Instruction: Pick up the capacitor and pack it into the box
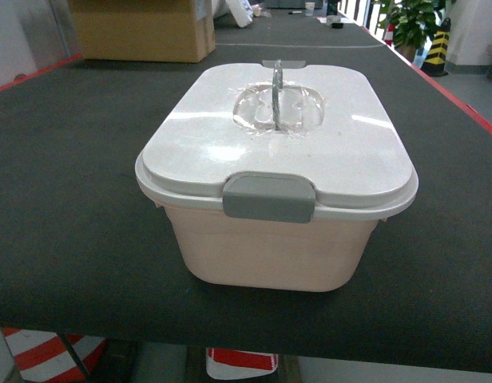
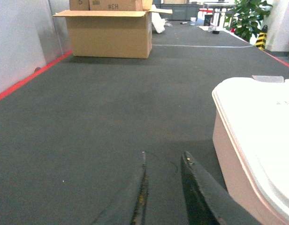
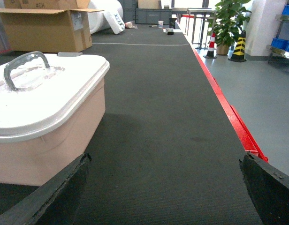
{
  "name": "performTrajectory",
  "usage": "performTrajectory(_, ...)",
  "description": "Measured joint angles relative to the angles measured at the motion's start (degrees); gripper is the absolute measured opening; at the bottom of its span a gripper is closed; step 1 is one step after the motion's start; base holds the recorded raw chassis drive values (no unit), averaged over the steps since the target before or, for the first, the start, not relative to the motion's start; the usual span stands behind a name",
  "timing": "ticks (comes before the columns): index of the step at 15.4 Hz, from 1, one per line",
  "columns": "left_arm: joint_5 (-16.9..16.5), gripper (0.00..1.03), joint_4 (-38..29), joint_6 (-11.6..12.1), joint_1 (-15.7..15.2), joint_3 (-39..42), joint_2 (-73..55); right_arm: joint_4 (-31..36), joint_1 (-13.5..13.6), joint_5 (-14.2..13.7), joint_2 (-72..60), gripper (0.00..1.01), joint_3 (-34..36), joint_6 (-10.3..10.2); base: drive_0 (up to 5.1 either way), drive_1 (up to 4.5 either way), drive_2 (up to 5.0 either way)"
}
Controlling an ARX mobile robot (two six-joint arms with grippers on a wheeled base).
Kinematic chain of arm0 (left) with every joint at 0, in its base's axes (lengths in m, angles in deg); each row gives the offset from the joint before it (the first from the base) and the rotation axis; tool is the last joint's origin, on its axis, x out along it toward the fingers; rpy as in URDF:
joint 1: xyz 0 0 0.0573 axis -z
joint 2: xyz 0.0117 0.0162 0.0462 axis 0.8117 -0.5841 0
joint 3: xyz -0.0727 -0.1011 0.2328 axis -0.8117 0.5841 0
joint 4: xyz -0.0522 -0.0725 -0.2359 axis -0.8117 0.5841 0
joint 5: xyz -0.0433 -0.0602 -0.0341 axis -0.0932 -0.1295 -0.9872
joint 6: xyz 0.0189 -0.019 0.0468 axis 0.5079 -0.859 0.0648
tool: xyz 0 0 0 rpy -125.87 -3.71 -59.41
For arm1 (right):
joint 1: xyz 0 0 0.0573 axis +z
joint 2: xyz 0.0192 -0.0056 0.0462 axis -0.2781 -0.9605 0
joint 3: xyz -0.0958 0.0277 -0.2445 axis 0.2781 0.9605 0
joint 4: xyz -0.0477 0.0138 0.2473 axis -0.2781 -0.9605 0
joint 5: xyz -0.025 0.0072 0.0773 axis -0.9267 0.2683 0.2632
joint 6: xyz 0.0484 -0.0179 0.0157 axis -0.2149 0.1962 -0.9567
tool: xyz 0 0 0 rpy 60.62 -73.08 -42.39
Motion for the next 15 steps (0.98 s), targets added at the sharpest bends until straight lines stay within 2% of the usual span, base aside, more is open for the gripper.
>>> performTrajectory(1, -0.61, 0.08, -0.31, -0.02, -0.66, 2.38, 2.27, 0.02, 0.0, 0.0, 0.0, 0.98, 0.0, 0.0, 0.0, 0.0, 0.0)
performTrajectory(2, -0.87, 0.02, -0.28, -0.13, -1.31, 4.55, 4.52, 0.0, 0.0, 0.0, 0.0, 0.98, 0.0, 0.0, 0.0, 0.0, 0.0)
performTrajectory(4, -4.83, 0.02, 0.81, -0.22, -5.33, 8.22, 8.96, 0.02, 0.0, 0.0, 0.0, 0.98, 0.0, 0.0, 0.0, 0.0, 0.0)
performTrajectory(5, -4.74, 0.02, 1.4, -0.24, -5.7, 9.64, 11.26, 0.0, 0.0, 0.0, 0.0, 0.98, 0.0, 0.0, 0.0, 0.0, 0.0)
performTrajectory(6, -5.18, 0.02, 4.04, -0.24, -5.44, 12.37, 16.33, 0.02, 0.0, 0.0, 0.0, 0.98, 0.0, 0.0, 0.0, 0.0, 0.0)
performTrajectory(11, -5.18, 0.02, 11.52, -0.24, -5.44, 16.06, 27.5, 0.02, 0.0, 0.0, 0.0, 0.98, 0.0, 0.0, 0.0, 0.0, 0.0)
performTrajectory(12, -5.16, 0.02, 8.28, -0.24, -5.44, 17.84, 27.93, 0.02, 0.0, 0.0, 0.0, 0.98, 0.0, 0.0, 0.0, 0.0, 0.0)
performTrajectory(15, -5.18, 0.02, 17.14, -0.24, -5.44, 18.03, 36.52, 0.02, 0.0, 0.0, 0.0, 0.98, 0.0, 0.0, 0.0, 0.0, 0.0)
